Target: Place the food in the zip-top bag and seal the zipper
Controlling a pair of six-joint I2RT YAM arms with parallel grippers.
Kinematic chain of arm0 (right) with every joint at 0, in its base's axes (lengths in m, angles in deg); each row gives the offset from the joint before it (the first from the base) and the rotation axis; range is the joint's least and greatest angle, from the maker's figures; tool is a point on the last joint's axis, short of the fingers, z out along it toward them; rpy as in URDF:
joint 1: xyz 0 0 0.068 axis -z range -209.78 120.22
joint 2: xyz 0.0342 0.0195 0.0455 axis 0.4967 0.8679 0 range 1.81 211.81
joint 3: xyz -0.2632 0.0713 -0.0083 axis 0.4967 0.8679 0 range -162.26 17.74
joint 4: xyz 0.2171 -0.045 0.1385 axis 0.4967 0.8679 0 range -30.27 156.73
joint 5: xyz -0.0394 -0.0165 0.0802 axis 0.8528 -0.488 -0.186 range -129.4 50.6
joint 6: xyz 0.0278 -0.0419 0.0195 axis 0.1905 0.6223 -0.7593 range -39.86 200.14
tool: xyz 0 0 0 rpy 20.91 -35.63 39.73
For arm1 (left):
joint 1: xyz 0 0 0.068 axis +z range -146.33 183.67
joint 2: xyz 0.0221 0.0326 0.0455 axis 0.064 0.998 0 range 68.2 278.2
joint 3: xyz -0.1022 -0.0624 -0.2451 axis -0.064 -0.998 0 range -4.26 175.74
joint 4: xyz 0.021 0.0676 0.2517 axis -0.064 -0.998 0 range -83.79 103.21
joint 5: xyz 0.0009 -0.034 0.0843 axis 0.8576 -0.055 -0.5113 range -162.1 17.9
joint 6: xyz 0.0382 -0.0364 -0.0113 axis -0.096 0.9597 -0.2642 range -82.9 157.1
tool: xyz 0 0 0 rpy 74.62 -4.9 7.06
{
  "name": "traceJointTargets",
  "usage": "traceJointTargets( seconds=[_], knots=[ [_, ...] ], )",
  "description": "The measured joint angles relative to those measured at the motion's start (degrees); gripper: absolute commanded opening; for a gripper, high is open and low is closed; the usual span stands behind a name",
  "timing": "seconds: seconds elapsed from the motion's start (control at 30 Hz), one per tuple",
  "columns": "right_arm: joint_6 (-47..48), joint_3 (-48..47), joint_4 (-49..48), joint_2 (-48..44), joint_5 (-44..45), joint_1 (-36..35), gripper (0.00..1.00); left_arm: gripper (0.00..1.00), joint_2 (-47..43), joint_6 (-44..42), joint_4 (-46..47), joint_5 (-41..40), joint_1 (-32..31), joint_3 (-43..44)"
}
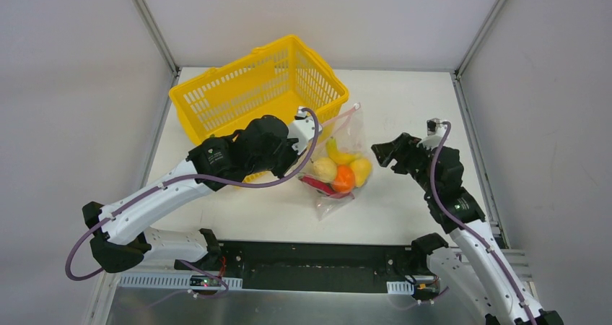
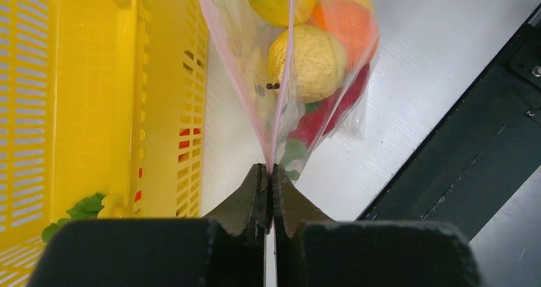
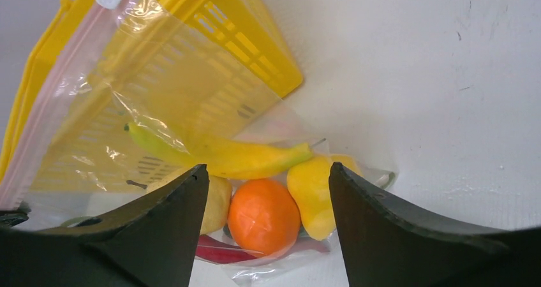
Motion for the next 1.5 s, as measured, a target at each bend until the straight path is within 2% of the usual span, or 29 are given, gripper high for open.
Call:
traceJointTargets(
  seconds=[0.17, 0.47, 0.63, 0.8, 0.93, 1.2, 1.37, 1.5],
  knots=[
    [2.89, 2.43, -4.11, -2.95, -0.09, 0.00, 0.77, 0.00, 0.00, -0.87, 0.00, 0.70, 0.00, 0.00],
    [9.94, 2.67, -5.07, -4.66, -0.04, 0.00, 0.82, 0.00, 0.11, -4.90, 0.07, 0.85, 0.00, 0.02],
    [7.13, 3.06, -4.07, -4.74, -2.45, 0.00, 0.83, 0.00, 0.35, -7.10, 0.81, 0.85, 0.00, 0.02],
    [2.36, 7.89, -4.42, -9.60, -8.55, 0.00, 0.84, 0.00, 0.52, -10.25, 1.25, 1.29, 0.00, 0.02],
    [0.66, 8.11, -4.61, -10.56, -11.63, 0.00, 0.85, 0.00, 0.52, -13.00, 1.25, 2.45, 0.00, 0.02],
    [-0.15, 8.02, -2.84, -10.58, -12.57, 0.00, 0.87, 0.00, -0.24, -15.41, 2.43, 3.52, 0.00, -1.22],
    [0.44, 5.11, -0.39, -9.73, -13.92, 0.02, 0.90, 0.00, -3.19, -16.50, 2.29, 4.09, 0.00, -3.72],
    [4.09, 0.11, -0.46, -5.25, -18.38, 0.02, 0.93, 0.00, -6.45, -20.22, 1.99, 4.72, 0.00, -5.55]
  ],
)
